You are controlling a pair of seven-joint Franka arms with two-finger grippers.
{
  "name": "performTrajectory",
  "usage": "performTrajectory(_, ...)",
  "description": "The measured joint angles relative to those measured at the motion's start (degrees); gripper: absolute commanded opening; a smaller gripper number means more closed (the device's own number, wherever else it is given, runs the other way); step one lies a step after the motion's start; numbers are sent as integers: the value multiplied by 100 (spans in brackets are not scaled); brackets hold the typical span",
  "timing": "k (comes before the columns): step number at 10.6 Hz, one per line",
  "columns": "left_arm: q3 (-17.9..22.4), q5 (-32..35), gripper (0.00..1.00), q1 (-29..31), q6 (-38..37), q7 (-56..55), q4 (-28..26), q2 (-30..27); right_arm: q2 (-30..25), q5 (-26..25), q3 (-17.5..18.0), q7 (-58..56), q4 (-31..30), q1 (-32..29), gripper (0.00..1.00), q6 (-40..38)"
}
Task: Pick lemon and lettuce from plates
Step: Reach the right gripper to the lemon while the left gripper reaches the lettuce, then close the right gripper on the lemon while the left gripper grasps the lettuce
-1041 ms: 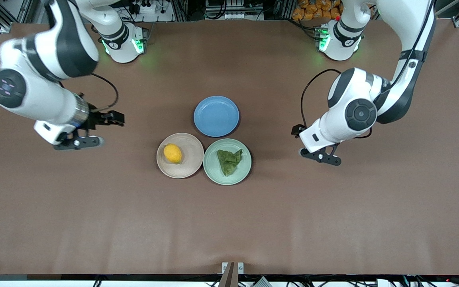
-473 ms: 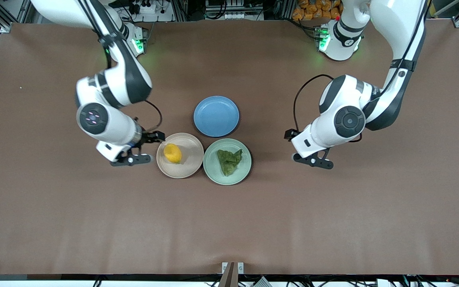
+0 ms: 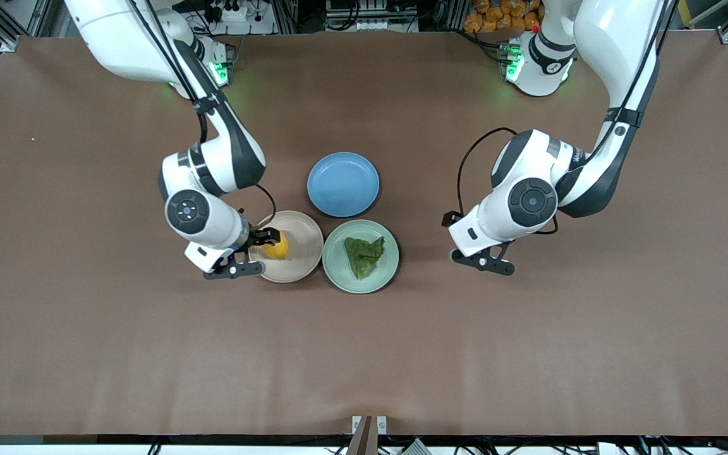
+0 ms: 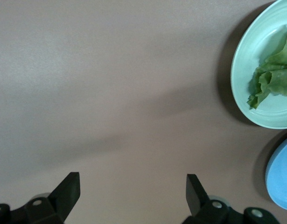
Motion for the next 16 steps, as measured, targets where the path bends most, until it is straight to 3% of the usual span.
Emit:
performTrajectory(5,-10,-157,100,-312,212,-949,627,518,352,-2,0,-4,-2,223,100,267)
performTrajectory(10,-19,-158,100,-769,1167,-2043,743,772,610,-4,-1,-16,-14,301,98,529)
performTrajectory(11,-19,-158,100,-905,1308,-2343,745,807,642,-4,0,-16,-69,317,77,661)
performTrajectory(13,-7,-158,100,-1236,1786,-2922,747,929,698,-5,-4,-17,-222,321,49,924)
performTrajectory(14,1,-158,100,-1368,2130,-3138,746,1032,710,-5,-8,-18,-246,321,38,937)
performTrajectory(16,11,-158,100,-1457,2564,-3268,748,1251,709,-5,-22,-20,-245,320,31,908)
